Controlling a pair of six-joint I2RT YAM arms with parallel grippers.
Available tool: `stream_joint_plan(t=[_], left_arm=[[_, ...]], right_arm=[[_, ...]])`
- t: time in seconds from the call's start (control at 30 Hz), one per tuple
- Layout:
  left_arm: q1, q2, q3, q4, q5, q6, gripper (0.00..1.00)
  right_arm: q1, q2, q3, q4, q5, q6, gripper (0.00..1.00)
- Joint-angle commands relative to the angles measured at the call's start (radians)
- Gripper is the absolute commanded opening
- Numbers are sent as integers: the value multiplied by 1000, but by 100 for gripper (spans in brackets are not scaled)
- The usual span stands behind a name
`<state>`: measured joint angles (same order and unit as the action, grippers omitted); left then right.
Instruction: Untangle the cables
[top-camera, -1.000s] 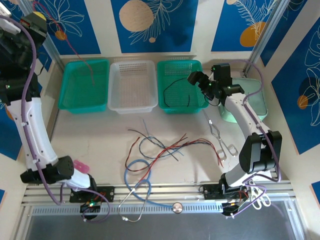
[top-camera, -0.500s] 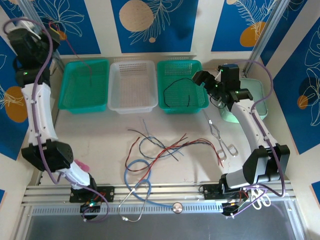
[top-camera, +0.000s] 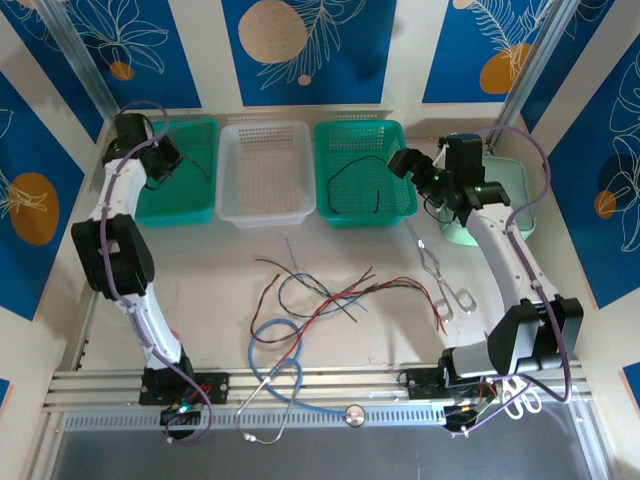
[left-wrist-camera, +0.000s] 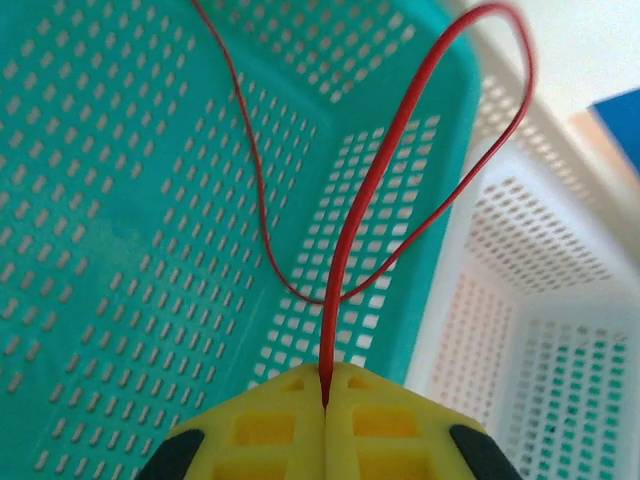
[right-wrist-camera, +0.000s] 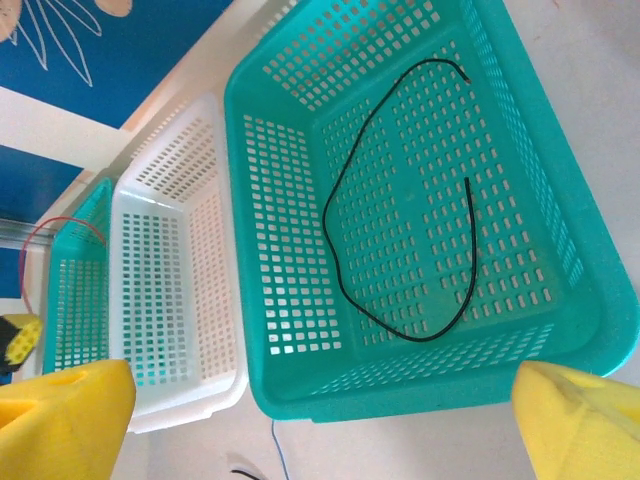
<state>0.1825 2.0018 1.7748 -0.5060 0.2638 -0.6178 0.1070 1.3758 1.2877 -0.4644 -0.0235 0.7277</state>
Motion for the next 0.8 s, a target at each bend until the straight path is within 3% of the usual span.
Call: stream_joint_plan(t=[0.0,0.13,0.27,0.37,0.53,0.63,0.77], left_arm=[[-6,30,22,-65,-10,39,0],[-5,110,53,-142,-38,84,0],[18,187,43,-184,2,78,0],[28,176,-32,-111,43,42,0],[29,140,-52,-75,14,30,0],[28,138,-33,-82,26,37,46],[26,66,-48,-24,16,74,60]], right_arm=[[-4,-37,-27,-22,-10,-16,97],[-6,-52,-30,-33,-5,-25,97],[-18,-63,-36,-39,-1,-32,97],[-31,-77,-50,-35,-5,-22,97],[-40,-85,-58,-38,-7,-25,97],[-39,-92,-59,-53,-13,-22,97],[-36,-126,-92,-68,-16,-17,97]])
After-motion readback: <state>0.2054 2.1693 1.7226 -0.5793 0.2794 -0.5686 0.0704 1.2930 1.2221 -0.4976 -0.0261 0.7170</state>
